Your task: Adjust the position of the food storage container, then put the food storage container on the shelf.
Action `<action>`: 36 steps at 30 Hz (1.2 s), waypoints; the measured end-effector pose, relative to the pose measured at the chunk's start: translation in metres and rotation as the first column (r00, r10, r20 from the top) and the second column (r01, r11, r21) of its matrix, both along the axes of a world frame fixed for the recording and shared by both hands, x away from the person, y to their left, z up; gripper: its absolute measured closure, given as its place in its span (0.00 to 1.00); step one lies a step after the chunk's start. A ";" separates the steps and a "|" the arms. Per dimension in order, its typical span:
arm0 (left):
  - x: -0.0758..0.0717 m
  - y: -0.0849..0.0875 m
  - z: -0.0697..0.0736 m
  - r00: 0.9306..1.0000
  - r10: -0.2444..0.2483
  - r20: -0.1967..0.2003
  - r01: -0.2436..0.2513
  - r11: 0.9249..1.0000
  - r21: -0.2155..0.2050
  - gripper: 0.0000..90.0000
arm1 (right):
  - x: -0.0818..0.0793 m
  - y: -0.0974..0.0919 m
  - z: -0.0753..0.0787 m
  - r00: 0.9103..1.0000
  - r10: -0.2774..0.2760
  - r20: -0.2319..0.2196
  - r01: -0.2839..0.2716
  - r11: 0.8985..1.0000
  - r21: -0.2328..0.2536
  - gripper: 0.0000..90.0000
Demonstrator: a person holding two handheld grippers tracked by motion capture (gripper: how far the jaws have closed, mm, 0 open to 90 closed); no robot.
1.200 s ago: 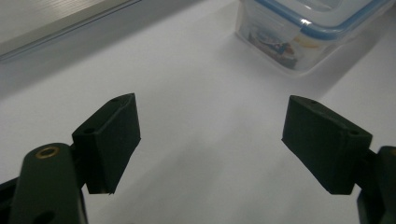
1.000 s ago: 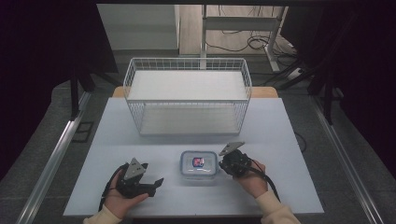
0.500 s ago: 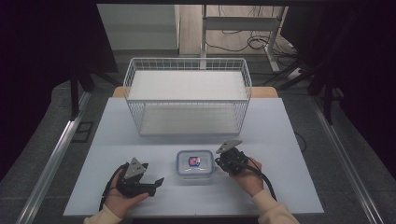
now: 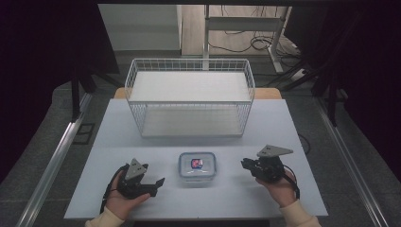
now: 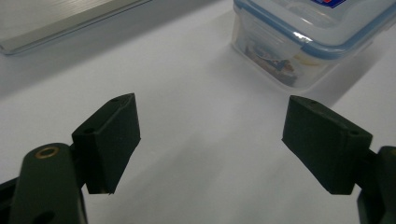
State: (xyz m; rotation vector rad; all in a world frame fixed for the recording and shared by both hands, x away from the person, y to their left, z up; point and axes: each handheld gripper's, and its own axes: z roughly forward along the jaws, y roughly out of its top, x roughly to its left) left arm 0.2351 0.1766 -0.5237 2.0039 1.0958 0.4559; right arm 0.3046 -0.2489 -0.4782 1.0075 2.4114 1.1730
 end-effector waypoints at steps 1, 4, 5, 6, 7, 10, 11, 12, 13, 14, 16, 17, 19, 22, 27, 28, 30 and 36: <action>0.001 0.000 0.000 1.000 0.002 0.001 -0.002 1.000 0.001 0.21 | -0.002 -0.003 -0.002 1.000 -0.009 0.002 0.009 1.000 0.023 0.64; 0.003 0.001 -0.001 1.000 0.004 0.002 -0.004 1.000 0.001 0.21 | -0.009 -0.006 -0.006 1.000 -0.025 0.005 0.024 0.999 0.038 0.39; 0.004 0.001 -0.001 1.000 0.006 0.001 -0.006 1.000 -0.006 0.21 | -0.012 -0.004 -0.005 0.999 -0.029 0.018 0.029 0.999 0.040 0.31; 0.005 0.002 -0.001 1.000 0.006 0.002 -0.006 1.000 -0.009 0.21 | -0.013 -0.003 -0.005 0.999 -0.033 0.027 0.031 0.999 0.044 0.28; 0.005 0.003 0.000 1.000 0.005 0.003 -0.005 1.000 -0.010 0.21 | -0.013 -0.003 -0.005 0.999 -0.033 0.027 0.031 0.999 0.044 0.28; 0.004 0.007 -0.001 1.000 0.003 -0.003 -0.003 1.000 -0.026 0.21 | -0.013 0.002 -0.002 0.998 -0.052 0.033 0.048 0.995 0.089 0.24; 0.003 0.009 -0.001 1.000 0.005 -0.001 -0.005 1.000 -0.024 0.21 | -0.013 0.003 -0.001 0.999 -0.052 0.008 0.050 0.990 0.133 0.24; 0.002 0.010 -0.001 1.000 0.007 0.001 -0.007 1.000 -0.023 0.21 | -0.013 0.003 -0.001 0.999 -0.052 0.008 0.050 0.990 0.133 0.24; 0.000 0.011 0.000 1.000 0.009 0.003 -0.009 1.000 -0.026 0.21 | -0.012 0.003 -0.001 0.999 -0.048 0.003 0.048 0.989 0.143 0.24; 0.000 0.011 0.000 1.000 0.009 0.003 -0.009 1.000 -0.026 0.21 | -0.013 0.004 -0.001 0.999 -0.050 0.017 0.047 0.989 0.143 0.24; -0.003 0.011 0.002 1.000 0.012 0.011 -0.011 1.000 -0.027 0.21 | -0.013 0.005 -0.001 0.998 -0.053 0.024 0.049 0.989 0.138 0.24; -0.003 0.011 0.003 1.000 0.011 0.014 -0.011 1.000 -0.028 0.21 | -0.014 0.005 0.000 0.998 -0.054 0.028 0.050 0.989 0.142 0.24; -0.004 0.010 0.003 1.000 0.007 0.015 -0.007 1.000 -0.021 0.21 | -0.015 0.005 -0.001 0.998 -0.057 0.027 0.053 0.988 0.144 0.24; -0.003 0.008 0.004 1.000 0.007 0.017 -0.007 1.000 -0.019 0.21 | -0.017 0.006 -0.002 0.998 -0.055 0.030 0.050 0.989 0.136 0.23; -0.002 0.007 0.007 1.000 0.025 0.016 -0.025 0.999 -0.046 0.18 | -0.018 0.007 0.000 0.999 -0.046 0.003 0.045 0.989 0.143 0.22; -0.002 0.007 0.008 0.999 0.031 0.015 -0.031 0.998 -0.050 0.18 | -0.018 0.007 -0.001 0.999 -0.048 -0.004 0.048 0.988 0.144 0.22; 0.001 0.006 0.010 0.999 0.045 0.003 -0.045 0.997 -0.066 0.17 | -0.018 0.007 -0.001 0.999 -0.049 -0.014 0.050 0.989 0.140 0.22; 0.017 0.001 0.014 0.996 0.023 -0.081 -0.033 0.992 -0.122 0.15 | -0.011 0.011 -0.003 0.996 -0.044 -0.075 0.056 0.983 0.172 0.21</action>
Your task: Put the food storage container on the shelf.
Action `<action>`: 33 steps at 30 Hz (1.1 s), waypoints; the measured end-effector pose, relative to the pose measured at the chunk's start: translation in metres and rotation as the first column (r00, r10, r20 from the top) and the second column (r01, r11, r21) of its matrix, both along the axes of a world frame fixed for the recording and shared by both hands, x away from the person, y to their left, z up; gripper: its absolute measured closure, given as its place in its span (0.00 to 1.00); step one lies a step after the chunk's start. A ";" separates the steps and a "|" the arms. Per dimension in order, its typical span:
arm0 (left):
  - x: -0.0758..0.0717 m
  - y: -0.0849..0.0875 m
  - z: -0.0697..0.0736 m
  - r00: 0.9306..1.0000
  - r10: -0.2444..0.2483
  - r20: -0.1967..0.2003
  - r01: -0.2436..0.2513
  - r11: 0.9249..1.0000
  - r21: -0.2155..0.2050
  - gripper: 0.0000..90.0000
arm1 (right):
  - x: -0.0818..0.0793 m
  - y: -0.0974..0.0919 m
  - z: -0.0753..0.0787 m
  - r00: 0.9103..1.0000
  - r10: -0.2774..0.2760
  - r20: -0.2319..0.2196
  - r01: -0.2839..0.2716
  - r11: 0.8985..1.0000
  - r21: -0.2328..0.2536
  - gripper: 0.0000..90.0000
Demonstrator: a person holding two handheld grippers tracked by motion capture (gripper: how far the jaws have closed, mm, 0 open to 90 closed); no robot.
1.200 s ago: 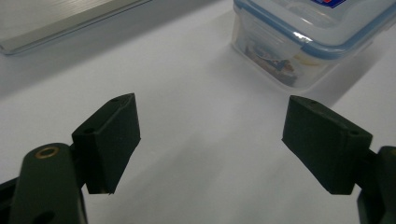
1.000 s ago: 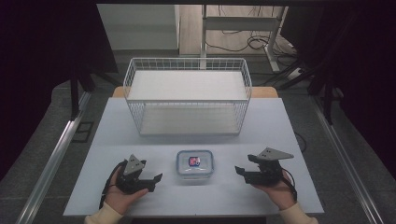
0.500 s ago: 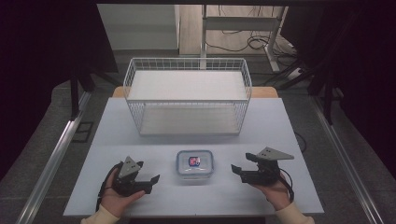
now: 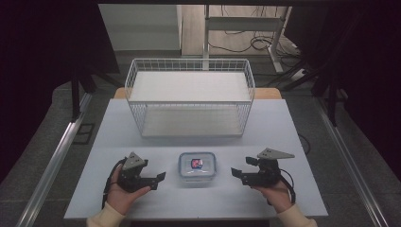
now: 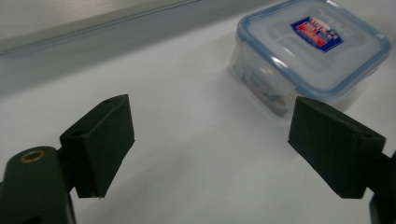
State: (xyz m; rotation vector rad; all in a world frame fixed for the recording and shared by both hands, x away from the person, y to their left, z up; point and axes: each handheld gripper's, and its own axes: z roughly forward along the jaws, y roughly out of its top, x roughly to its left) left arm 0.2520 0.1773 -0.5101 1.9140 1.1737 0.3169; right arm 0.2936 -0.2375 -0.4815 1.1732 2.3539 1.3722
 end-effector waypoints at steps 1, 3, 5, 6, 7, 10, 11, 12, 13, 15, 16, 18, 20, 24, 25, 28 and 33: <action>0.003 -0.001 0.001 1.000 0.006 -0.023 -0.006 1.000 -0.018 0.15 | 0.002 0.001 0.000 1.000 0.002 -0.021 -0.001 1.000 0.019 0.21; 0.007 -0.002 0.004 0.998 0.025 -0.058 -0.029 0.998 -0.057 0.14 | 0.005 0.004 0.001 0.998 0.001 -0.056 0.001 0.999 0.034 0.20; 0.011 -0.002 0.008 0.996 0.049 -0.079 -0.055 0.996 -0.073 0.13 | 0.010 0.008 0.003 0.997 0.005 -0.076 -0.003 0.999 0.033 0.19; 0.012 -0.001 0.009 0.995 0.054 -0.084 -0.060 0.995 -0.077 0.13 | 0.010 0.008 0.003 0.997 0.005 -0.076 -0.003 0.999 0.033 0.19; 0.014 -0.001 0.010 0.993 0.060 -0.097 -0.069 0.993 -0.091 0.13 | 0.013 0.010 0.004 0.996 0.001 -0.093 0.002 0.999 0.039 0.19; 0.020 -0.001 0.014 0.991 0.055 -0.122 -0.070 0.990 -0.119 0.13 | 0.020 0.015 0.002 0.992 -0.004 -0.129 0.011 0.999 0.051 0.19; 0.022 -0.002 0.015 0.991 0.053 -0.126 -0.068 0.990 -0.122 0.13 | 0.020 0.015 0.002 0.992 -0.004 -0.129 0.011 0.999 0.051 0.19; 0.025 -0.003 0.018 0.990 0.045 -0.132 -0.063 0.989 -0.130 0.13 | 0.022 0.016 0.002 0.990 -0.002 -0.140 0.010 0.998 0.058 0.19; 0.028 -0.003 0.021 0.990 0.038 -0.133 -0.056 0.990 -0.132 0.13 | 0.026 0.020 0.002 0.987 0.002 -0.159 0.009 0.998 0.067 0.19; 0.037 -0.005 0.033 0.990 0.027 -0.137 -0.048 0.987 -0.152 0.13 | 0.035 0.030 0.007 0.981 0.002 -0.193 0.017 0.995 0.099 0.19; 0.040 -0.007 0.038 0.990 0.020 -0.137 -0.042 0.986 -0.164 0.13 | 0.037 0.035 0.009 0.980 0.006 -0.197 0.014 0.995 0.104 0.18; 0.042 -0.008 0.041 0.991 0.014 -0.133 -0.037 0.984 -0.173 0.13 | 0.040 0.044 0.012 0.982 0.015 -0.189 0.003 0.995 0.097 0.18; 0.045 -0.015 0.043 0.990 -0.011 -0.138 -0.017 0.980 -0.199 0.13 | 0.042 0.051 0.011 0.981 0.029 -0.193 -0.007 0.994 0.114 0.18; 0.047 -0.023 0.032 0.981 -0.062 -0.182 0.018 0.973 -0.230 0.15 | 0.043 0.059 0.003 0.975 0.046 -0.218 -0.026 0.995 0.097 0.17; 0.047 -0.025 0.029 0.979 -0.064 -0.192 0.019 0.973 -0.228 0.15 | 0.043 0.059 0.003 0.975 0.046 -0.218 -0.026 0.995 0.097 0.17; 0.046 -0.031 0.023 0.977 -0.068 -0.201 0.029 0.981 -0.191 0.16 | 0.042 0.058 0.000 0.972 0.044 -0.229 -0.023 0.995 0.094 0.17; 0.050 -0.034 0.013 0.954 -0.125 -0.273 0.036 0.950 -0.311 0.17 | 0.040 0.060 -0.010 0.965 0.051 -0.256 -0.031 0.996 0.083 0.17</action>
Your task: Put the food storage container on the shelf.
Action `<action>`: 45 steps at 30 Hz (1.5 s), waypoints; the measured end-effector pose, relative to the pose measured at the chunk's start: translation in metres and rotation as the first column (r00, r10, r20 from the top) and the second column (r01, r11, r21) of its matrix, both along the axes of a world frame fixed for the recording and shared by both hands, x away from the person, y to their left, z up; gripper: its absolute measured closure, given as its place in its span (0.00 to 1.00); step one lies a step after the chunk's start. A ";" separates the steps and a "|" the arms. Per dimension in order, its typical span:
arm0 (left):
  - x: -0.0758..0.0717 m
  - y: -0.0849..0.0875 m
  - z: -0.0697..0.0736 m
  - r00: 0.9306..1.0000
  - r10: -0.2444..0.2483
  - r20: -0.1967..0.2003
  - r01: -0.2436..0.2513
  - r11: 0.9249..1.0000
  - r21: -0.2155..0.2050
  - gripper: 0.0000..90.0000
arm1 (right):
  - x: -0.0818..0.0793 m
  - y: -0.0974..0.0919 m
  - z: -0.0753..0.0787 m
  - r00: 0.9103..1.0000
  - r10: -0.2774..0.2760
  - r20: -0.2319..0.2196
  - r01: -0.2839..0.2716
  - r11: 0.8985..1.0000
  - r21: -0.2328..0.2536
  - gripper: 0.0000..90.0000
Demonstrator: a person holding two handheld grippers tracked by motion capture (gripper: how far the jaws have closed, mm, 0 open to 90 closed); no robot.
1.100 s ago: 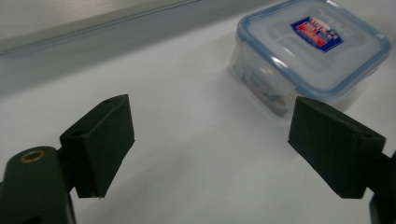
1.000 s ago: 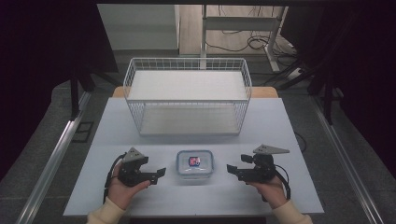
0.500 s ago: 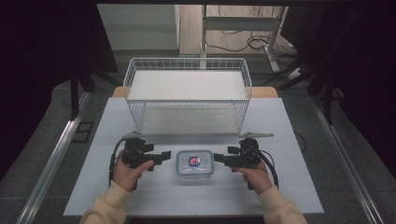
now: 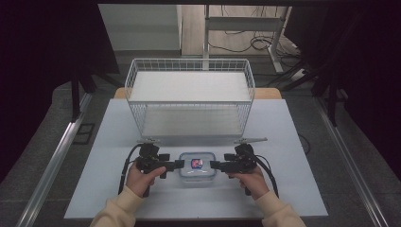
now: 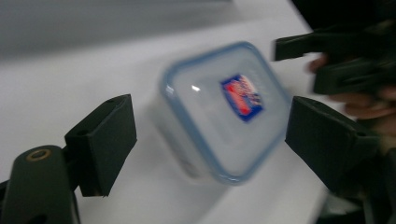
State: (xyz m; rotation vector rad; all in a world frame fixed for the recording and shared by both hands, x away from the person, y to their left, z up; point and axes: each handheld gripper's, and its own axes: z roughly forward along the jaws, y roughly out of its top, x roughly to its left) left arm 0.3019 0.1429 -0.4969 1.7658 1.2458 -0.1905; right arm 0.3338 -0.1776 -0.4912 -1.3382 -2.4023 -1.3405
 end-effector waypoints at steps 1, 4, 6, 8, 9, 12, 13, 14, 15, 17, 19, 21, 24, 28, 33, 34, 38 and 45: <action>0.001 -0.001 -0.003 1.000 -0.010 -0.024 0.009 1.000 -0.008 0.17 | 0.000 0.001 -0.002 1.000 0.002 -0.004 -0.002 1.000 -0.003 0.17; 0.005 -0.003 -0.008 1.000 -0.011 -0.028 0.012 1.000 0.018 0.18 | 0.001 0.007 -0.007 0.999 0.016 -0.030 -0.016 1.000 0.000 0.17; 0.007 -0.003 -0.010 0.999 -0.010 -0.037 0.011 1.000 0.016 0.18 | 0.001 0.008 -0.008 0.999 0.017 -0.036 -0.017 1.000 0.001 0.17; 0.010 -0.002 -0.015 0.998 -0.011 -0.062 0.012 1.000 0.003 0.18 | 0.003 0.011 -0.012 0.998 0.019 -0.060 -0.019 1.000 0.006 0.17; 0.012 -0.003 -0.018 0.997 -0.019 -0.077 0.018 1.000 -0.004 0.18 | 0.003 0.011 -0.014 0.997 0.021 -0.070 -0.020 1.000 0.010 0.18; 0.017 -0.007 -0.025 0.989 -0.052 -0.136 0.040 0.995 -0.090 0.19 | 0.005 0.014 -0.020 0.994 0.026 -0.109 -0.022 0.999 0.033 0.18; 0.018 -0.007 -0.027 0.987 -0.074 -0.142 0.061 0.993 -0.098 0.20 | 0.005 0.015 -0.021 0.993 0.027 -0.116 -0.022 0.999 0.038 0.19; 0.018 -0.008 -0.029 0.987 -0.073 -0.143 0.060 0.993 -0.098 0.22 | 0.005 0.016 -0.022 0.991 0.028 -0.128 -0.022 0.999 0.046 0.21; 0.019 -0.008 -0.032 0.984 -0.081 -0.155 0.064 0.991 -0.115 0.24 | 0.006 0.017 -0.023 0.989 0.033 -0.141 -0.025 0.998 0.055 0.22; 0.020 -0.007 -0.038 0.977 -0.090 -0.193 0.062 0.987 -0.148 0.28 | 0.005 0.017 -0.025 0.986 0.033 -0.162 -0.022 0.997 0.069 0.25; 0.020 -0.007 -0.040 0.977 -0.087 -0.196 0.060 0.989 -0.137 0.31 | 0.006 0.015 -0.025 0.983 0.025 -0.180 -0.012 0.997 0.071 0.28; 0.019 -0.006 -0.039 0.977 -0.085 -0.194 0.059 0.989 -0.137 0.31 | 0.005 0.015 -0.026 0.982 0.024 -0.185 -0.010 0.997 0.072 0.29; 0.018 -0.006 -0.039 0.977 -0.076 -0.198 0.051 0.990 -0.129 0.36 | 0.004 0.014 -0.026 0.981 0.020 -0.195 -0.009 0.998 0.059 0.33; 0.017 -0.005 -0.038 0.979 -0.052 -0.195 0.026 0.991 -0.133 0.43 | 0.006 0.010 -0.027 0.973 0.001 -0.232 0.020 0.996 0.085 0.40; 0.014 -0.003 -0.035 0.983 -0.054 -0.178 0.031 0.992 -0.126 0.48 | 0.007 0.004 -0.027 0.966 -0.002 -0.259 0.033 0.993 0.117 0.46; 0.013 -0.002 -0.035 0.983 -0.045 -0.180 0.021 0.991 -0.134 0.51 | 0.006 0.003 -0.026 0.965 0.001 -0.261 0.032 0.992 0.125 0.49; 0.010 0.001 -0.037 0.983 -0.045 -0.180 0.016 0.987 -0.160 0.54 | 0.004 0.002 -0.025 0.969 0.004 -0.248 0.029 0.991 0.128 0.50; 0.007 0.001 -0.035 0.986 -0.044 -0.163 0.018 0.988 -0.155 0.55 | 0.002 0.001 -0.024 0.968 -0.004 -0.250 0.040 0.990 0.137 0.52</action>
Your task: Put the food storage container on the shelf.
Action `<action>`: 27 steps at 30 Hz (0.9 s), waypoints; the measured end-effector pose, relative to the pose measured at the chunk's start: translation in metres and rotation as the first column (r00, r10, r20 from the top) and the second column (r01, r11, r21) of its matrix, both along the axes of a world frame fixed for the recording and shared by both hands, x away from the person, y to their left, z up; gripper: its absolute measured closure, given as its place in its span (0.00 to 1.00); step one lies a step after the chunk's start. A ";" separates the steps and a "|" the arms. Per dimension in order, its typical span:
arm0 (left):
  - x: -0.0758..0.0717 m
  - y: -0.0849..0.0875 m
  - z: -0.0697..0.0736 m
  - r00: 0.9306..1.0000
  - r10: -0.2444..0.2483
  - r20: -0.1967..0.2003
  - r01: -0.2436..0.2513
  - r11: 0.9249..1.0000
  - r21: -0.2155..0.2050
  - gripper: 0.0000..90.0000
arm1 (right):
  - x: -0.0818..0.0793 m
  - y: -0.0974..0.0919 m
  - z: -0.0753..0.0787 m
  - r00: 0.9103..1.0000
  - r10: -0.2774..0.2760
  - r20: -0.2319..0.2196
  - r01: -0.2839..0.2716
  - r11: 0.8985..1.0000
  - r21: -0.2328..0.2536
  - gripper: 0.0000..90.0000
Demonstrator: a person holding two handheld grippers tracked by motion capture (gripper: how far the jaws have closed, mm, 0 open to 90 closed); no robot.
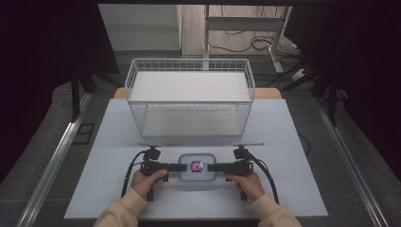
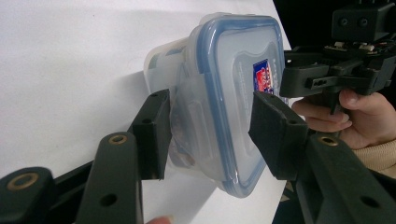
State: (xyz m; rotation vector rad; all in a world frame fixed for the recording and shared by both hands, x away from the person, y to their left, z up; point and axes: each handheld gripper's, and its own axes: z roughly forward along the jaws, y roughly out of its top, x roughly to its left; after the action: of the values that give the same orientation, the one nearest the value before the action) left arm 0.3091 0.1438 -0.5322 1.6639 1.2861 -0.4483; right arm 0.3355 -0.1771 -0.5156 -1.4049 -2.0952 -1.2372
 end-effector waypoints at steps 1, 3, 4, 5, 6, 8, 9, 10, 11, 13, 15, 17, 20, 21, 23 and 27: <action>0.000 0.000 0.000 1.000 -0.001 0.002 0.001 1.000 0.002 0.55 | 0.000 0.000 0.000 1.000 0.003 0.005 -0.003 1.000 -0.002 0.52; -0.001 0.000 0.001 1.000 -0.001 0.005 0.001 1.000 0.006 0.55 | 0.000 0.000 0.001 1.000 0.004 0.008 -0.004 1.000 -0.003 0.52; -0.001 0.000 0.001 1.000 0.000 0.007 0.000 1.000 0.006 0.55 | -0.001 0.000 0.001 1.000 0.004 0.010 -0.004 1.000 -0.004 0.52; -0.001 0.000 0.001 1.000 0.000 0.010 0.000 1.000 0.007 0.55 | -0.001 0.000 0.001 1.000 0.005 0.011 -0.005 1.000 -0.004 0.52; -0.002 0.000 0.001 1.000 0.000 0.012 0.000 1.000 0.008 0.55 | -0.002 0.000 0.001 1.000 0.006 0.017 -0.006 1.000 -0.007 0.53; -0.003 -0.001 0.001 1.000 0.005 0.017 -0.005 1.000 0.007 0.55 | -0.002 0.000 0.001 1.000 0.004 0.018 -0.004 1.000 -0.008 0.53; -0.004 -0.001 0.002 1.000 0.005 0.018 -0.005 1.000 0.010 0.55 | -0.003 0.000 0.001 1.000 -0.001 0.015 0.001 1.000 -0.004 0.54; -0.005 -0.001 0.002 1.000 0.009 0.020 -0.010 1.000 0.012 0.55 | -0.003 -0.001 0.001 1.000 -0.007 0.006 0.007 1.000 0.005 0.54; -0.005 -0.001 0.003 1.000 0.008 0.022 -0.008 1.000 0.012 0.56 | -0.004 -0.001 0.002 1.000 -0.008 0.012 0.008 1.000 0.005 0.55; -0.006 -0.001 0.004 1.000 0.006 0.023 -0.007 1.000 0.014 0.56 | -0.005 -0.001 0.002 1.000 -0.005 0.016 0.005 1.000 0.003 0.55; -0.006 -0.001 0.004 1.000 0.007 0.018 -0.007 1.000 0.012 0.56 | -0.005 0.000 0.003 1.000 -0.008 0.016 0.008 1.000 0.000 0.55; -0.005 0.000 0.004 1.000 0.010 0.018 -0.010 1.000 0.011 0.56 | -0.005 -0.001 0.002 1.000 -0.010 0.012 0.010 1.000 0.004 0.55; -0.006 0.000 0.006 0.999 0.018 0.027 -0.018 1.000 0.016 0.57 | -0.005 -0.001 0.004 1.000 -0.011 0.008 0.010 1.000 0.016 0.57; -0.006 0.001 0.006 1.000 0.017 0.025 -0.017 1.000 0.017 0.57 | -0.005 -0.001 0.004 1.000 -0.011 0.008 0.010 1.000 0.016 0.57; -0.006 0.001 0.006 1.000 0.019 0.021 -0.019 1.000 0.013 0.57 | -0.005 0.000 0.004 1.000 -0.008 0.016 0.008 1.000 0.011 0.57; -0.006 0.001 0.007 1.000 0.019 0.020 -0.019 1.000 0.016 0.57 | -0.005 0.000 0.005 1.000 -0.008 0.019 0.008 1.000 0.009 0.57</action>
State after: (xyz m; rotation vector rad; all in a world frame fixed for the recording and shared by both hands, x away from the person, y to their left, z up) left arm 0.3027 0.1448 -0.5256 1.6642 1.2927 -0.4096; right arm 0.3301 -0.1767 -0.5108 -1.4047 -2.0964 -1.2660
